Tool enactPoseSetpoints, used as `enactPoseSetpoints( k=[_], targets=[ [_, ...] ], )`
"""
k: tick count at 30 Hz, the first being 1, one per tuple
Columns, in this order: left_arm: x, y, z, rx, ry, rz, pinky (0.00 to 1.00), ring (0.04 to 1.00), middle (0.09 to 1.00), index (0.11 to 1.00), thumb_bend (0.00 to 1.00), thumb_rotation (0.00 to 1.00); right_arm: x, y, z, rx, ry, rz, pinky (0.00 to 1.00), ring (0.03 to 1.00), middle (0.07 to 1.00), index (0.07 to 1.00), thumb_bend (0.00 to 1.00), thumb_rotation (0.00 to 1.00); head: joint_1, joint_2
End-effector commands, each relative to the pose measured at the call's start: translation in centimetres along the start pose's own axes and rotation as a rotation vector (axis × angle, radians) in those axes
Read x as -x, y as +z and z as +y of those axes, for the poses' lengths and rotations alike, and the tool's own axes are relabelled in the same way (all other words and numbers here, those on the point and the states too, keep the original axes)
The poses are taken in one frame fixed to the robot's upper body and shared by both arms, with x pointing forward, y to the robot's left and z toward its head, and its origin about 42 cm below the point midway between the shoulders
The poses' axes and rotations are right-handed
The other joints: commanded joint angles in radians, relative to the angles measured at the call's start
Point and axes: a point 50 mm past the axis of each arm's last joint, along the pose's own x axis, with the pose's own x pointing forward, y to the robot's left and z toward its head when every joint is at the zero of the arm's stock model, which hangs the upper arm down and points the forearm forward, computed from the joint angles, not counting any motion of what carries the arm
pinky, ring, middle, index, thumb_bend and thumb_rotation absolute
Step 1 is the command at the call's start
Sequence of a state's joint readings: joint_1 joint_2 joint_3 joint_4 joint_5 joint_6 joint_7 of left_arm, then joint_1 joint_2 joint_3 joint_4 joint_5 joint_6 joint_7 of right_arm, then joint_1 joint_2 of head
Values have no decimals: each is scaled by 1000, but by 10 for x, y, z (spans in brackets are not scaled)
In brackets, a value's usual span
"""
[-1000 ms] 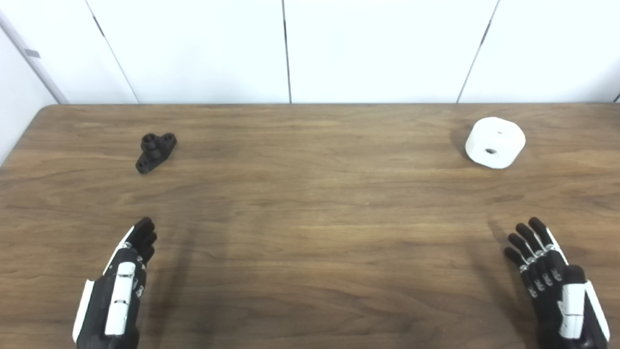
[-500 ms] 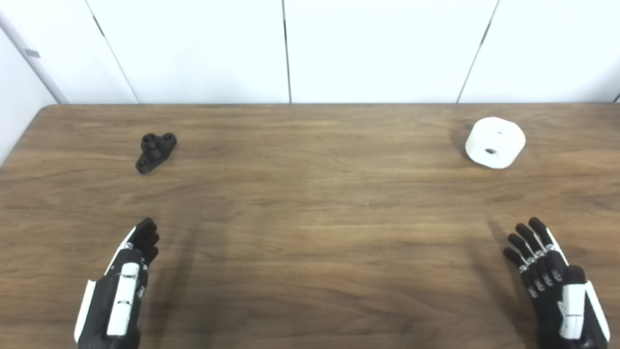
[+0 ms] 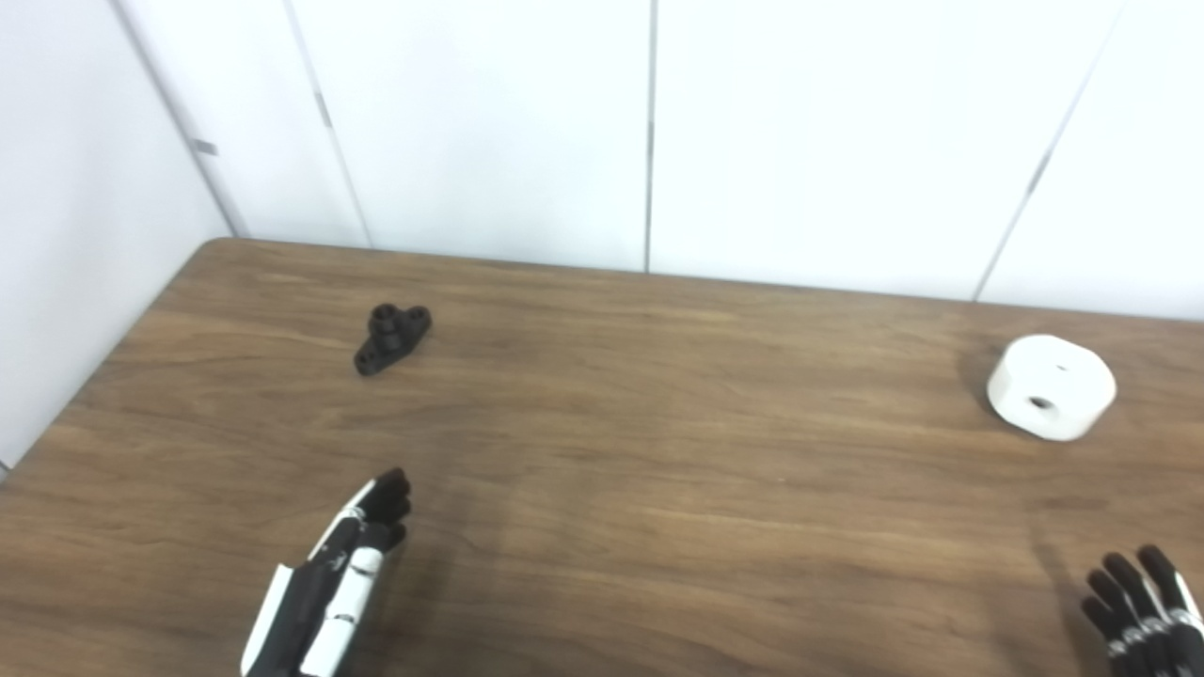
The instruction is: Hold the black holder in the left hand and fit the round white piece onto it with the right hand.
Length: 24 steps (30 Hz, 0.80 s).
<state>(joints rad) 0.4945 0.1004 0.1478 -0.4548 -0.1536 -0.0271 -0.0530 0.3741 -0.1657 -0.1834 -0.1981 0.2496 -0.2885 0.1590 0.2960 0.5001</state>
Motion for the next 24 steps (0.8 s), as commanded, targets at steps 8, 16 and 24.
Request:
enactPoseSetpoints(
  k=[8, 16, 24],
  targets=[
    [-2, 2, -13, 19, 19, -63, 893, 902, 887, 864, 342, 613, -1, -11, -20, 34, -35, 39, 977, 962, 959, 985, 677, 1000, 33, -25],
    [-2, 2, -12, 1, 28, -63, 862, 886, 874, 853, 389, 589, -1, -12, -19, 32, -26, 40, 1000, 979, 975, 995, 662, 1000, 1, -24],
    [-6, 12, -5, -130, 62, -83, 816, 860, 867, 851, 450, 321, -2, -13, -16, 39, -24, 36, 996, 980, 975, 1000, 684, 1000, -21, -26]
  ],
)
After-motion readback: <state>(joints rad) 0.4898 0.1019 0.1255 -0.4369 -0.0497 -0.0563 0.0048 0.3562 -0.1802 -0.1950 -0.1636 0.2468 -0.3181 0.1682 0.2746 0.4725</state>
